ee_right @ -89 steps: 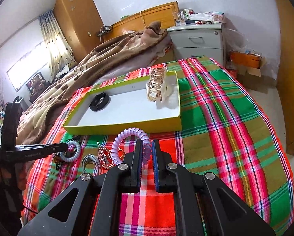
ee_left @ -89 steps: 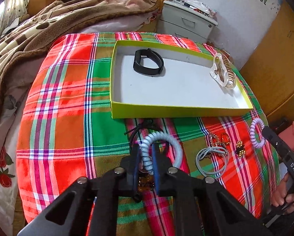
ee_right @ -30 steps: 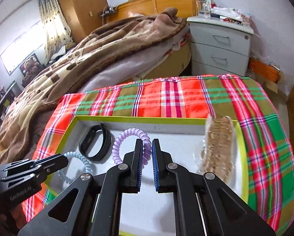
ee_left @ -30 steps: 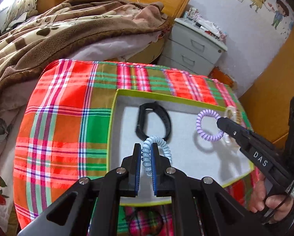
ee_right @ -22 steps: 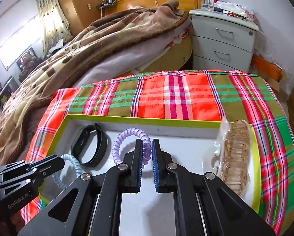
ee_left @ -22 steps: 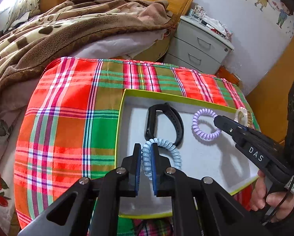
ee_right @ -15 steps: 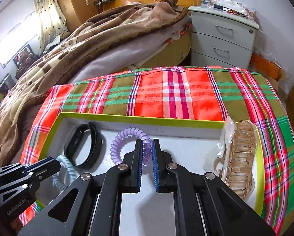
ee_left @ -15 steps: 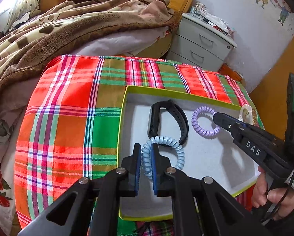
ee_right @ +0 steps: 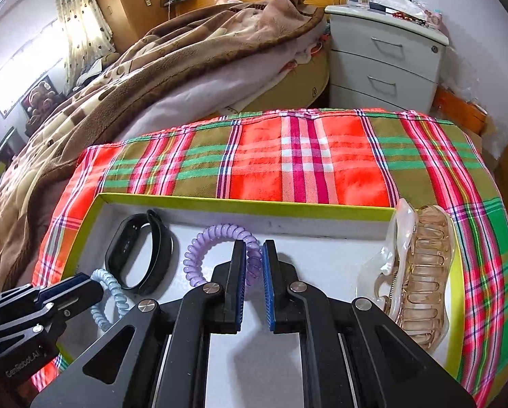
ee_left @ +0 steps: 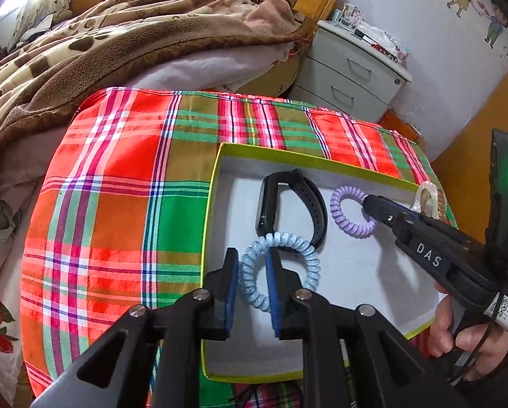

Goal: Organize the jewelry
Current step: 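Carry both coil ties into the box lid and release them from both grippers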

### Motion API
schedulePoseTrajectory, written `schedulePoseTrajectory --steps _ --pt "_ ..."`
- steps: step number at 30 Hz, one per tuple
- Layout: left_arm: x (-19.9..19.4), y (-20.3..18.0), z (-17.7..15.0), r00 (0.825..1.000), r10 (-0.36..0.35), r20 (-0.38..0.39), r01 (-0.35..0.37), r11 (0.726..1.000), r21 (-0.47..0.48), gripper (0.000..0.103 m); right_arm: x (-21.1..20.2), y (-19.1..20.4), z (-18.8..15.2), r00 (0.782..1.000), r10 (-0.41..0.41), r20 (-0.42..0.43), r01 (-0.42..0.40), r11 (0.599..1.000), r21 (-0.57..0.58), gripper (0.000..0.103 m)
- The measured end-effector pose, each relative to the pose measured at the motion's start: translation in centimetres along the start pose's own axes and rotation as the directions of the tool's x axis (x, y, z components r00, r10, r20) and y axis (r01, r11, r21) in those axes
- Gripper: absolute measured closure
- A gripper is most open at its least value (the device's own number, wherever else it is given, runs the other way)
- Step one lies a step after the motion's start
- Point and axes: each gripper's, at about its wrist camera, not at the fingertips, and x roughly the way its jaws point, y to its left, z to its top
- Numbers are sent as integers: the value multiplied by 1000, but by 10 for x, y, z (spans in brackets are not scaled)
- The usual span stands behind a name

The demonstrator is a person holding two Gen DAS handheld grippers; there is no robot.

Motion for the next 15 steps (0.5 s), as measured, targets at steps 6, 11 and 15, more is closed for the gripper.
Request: schedulePoseTrajectory --steps 6,11,15 --pt "-1 -3 0 1000 -18 0 18 1000 3 76 -5 -3 1 1000 5 8 -5 1000 9 86" --pt "-4 -3 -1 1000 -28 5 28 1000 5 70 -13 -3 -1 999 22 24 -23 1000 9 76" --pt "-16 -4 -4 999 -40 27 40 999 16 62 -26 0 -4 998 32 48 -32 999 -1 75"
